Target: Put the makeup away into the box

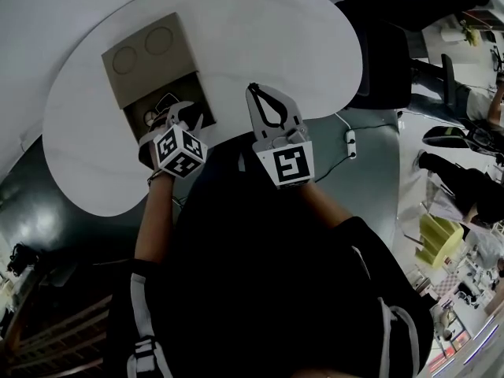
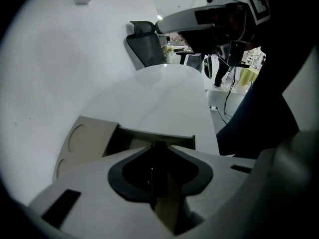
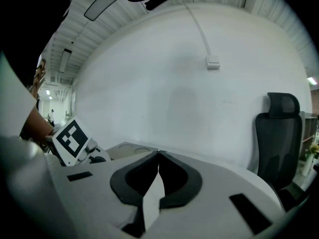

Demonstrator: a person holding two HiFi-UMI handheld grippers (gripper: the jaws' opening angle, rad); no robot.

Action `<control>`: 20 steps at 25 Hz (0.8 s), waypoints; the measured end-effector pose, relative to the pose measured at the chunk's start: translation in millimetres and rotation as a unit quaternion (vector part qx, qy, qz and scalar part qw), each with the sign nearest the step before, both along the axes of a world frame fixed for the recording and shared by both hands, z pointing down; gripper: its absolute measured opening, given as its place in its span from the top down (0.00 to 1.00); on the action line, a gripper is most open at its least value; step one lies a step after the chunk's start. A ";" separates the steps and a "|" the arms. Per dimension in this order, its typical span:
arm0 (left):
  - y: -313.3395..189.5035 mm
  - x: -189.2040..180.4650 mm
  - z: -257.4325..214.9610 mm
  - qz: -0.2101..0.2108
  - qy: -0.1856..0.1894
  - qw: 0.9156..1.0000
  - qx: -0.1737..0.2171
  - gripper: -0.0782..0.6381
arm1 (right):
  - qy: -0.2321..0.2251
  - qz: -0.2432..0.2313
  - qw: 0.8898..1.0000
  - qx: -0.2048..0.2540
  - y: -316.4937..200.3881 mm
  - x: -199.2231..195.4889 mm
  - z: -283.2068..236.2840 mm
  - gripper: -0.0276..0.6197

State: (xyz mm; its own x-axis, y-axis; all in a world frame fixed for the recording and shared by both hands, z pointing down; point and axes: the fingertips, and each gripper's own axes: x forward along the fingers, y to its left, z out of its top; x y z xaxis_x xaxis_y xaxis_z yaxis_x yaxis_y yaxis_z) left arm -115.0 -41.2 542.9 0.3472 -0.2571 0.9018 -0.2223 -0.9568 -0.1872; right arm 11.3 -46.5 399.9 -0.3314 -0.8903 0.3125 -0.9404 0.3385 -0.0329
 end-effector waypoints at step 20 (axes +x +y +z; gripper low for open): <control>-2.0 10.7 -14.7 -0.045 0.033 0.998 0.018 0.71 | 0.007 -0.013 0.999 0.029 2.7 5.8 -14.5 0.92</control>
